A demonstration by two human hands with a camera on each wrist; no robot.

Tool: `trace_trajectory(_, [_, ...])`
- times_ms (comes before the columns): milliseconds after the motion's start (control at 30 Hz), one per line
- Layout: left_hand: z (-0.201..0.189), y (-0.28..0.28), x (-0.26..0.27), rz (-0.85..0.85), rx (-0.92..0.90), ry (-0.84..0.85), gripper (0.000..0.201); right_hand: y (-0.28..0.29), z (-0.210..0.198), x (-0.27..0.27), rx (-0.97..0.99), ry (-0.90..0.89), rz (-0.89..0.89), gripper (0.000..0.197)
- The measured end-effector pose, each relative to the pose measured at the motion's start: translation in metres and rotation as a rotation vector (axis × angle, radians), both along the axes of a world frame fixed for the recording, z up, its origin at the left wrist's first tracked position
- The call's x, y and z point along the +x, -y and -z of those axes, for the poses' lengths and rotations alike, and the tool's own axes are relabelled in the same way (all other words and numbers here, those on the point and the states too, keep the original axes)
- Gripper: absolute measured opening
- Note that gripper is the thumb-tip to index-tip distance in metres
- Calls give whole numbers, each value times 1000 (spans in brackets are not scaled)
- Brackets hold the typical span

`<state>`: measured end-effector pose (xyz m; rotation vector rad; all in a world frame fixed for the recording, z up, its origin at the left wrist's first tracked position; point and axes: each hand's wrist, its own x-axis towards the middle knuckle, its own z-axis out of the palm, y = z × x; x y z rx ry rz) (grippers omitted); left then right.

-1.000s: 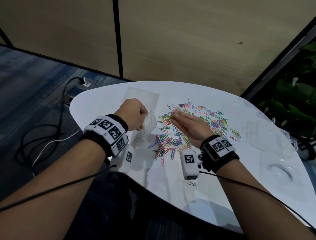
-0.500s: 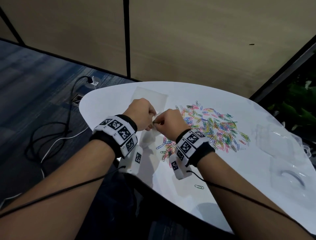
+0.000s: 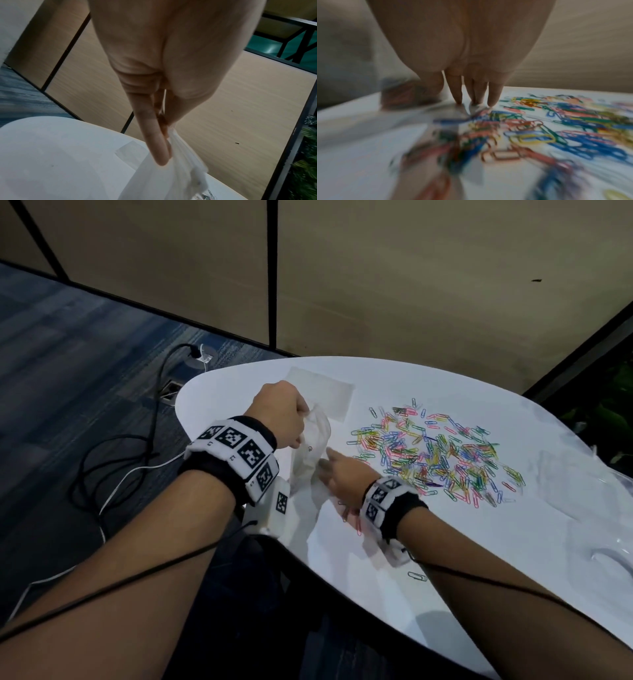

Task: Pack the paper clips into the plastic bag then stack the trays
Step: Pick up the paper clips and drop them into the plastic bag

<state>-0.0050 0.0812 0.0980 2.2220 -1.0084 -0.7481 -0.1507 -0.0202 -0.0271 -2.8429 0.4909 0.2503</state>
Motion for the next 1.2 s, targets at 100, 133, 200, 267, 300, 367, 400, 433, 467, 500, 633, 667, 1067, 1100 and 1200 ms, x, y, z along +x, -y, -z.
trace_trajectory(100, [-3, 0, 0, -2, 1, -7, 34, -21, 13, -37, -179, -147, -191, 55])
trace_trajectory(133, [-4, 0, -1, 3, 0, -7, 34, -25, 17, -52, -203, -130, -202, 61])
trace_trajectory(200, [-5, 1, -4, 17, 2, -2, 34, -28, 24, -77, -278, -100, -193, 62])
trace_trajectory(267, [-5, 2, -7, 33, 9, 2, 34, -20, 26, -89, -360, -59, -122, 56])
trace_trajectory(300, [-5, 3, -9, 43, 14, 2, 34, -13, 27, -92, -346, -68, -65, 53])
trace_trajectory(367, [-5, 5, -13, 59, 28, 4, 34, -3, 26, -91, -285, -100, 46, 50])
trace_trajectory(400, [-5, 5, -14, 64, 32, 5, 34, 0, 26, -89, -268, -85, 52, 49])
trace_trajectory(433, [-5, 6, -15, 67, 34, 3, 34, 3, 25, -86, -250, -62, 46, 44])
trace_trajectory(467, [-5, 6, -15, 70, 35, 0, 34, 4, 21, -81, -221, -52, 38, 35])
trace_trajectory(500, [-5, 8, -16, 72, 37, -1, 34, 5, 17, -76, -201, -49, 35, 25])
trace_trajectory(633, [-5, 12, -19, 82, 49, -4, 34, 19, 3, -68, -78, -3, 260, 19])
trace_trajectory(667, [-6, 13, -20, 89, 54, -8, 34, 23, -3, -70, 13, 61, 409, 20])
trace_trajectory(1067, [-6, 17, -30, 120, 67, -45, 29, 13, -106, -59, 1482, 759, 959, 22])
trace_trajectory(1100, [-6, 16, -30, 121, 62, -45, 29, 8, -109, -53, 1501, 731, 932, 22])
trace_trajectory(1200, [-5, 12, -30, 138, 50, -44, 25, -10, -109, -32, 1380, 634, 918, 14])
